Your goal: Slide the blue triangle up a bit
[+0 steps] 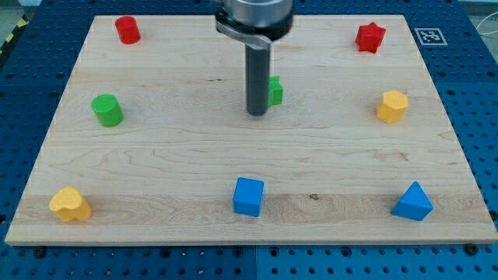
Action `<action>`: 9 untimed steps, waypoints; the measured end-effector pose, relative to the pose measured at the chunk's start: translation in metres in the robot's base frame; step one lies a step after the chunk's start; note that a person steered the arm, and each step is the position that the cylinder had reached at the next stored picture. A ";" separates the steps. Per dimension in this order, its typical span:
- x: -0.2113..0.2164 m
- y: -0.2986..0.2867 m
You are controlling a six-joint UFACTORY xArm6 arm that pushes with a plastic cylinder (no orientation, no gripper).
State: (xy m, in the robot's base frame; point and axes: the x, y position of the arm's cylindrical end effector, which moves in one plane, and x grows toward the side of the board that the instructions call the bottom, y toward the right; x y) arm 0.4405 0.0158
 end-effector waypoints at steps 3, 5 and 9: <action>0.100 0.049; 0.172 0.131; 0.127 0.169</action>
State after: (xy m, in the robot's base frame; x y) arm 0.5676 0.1851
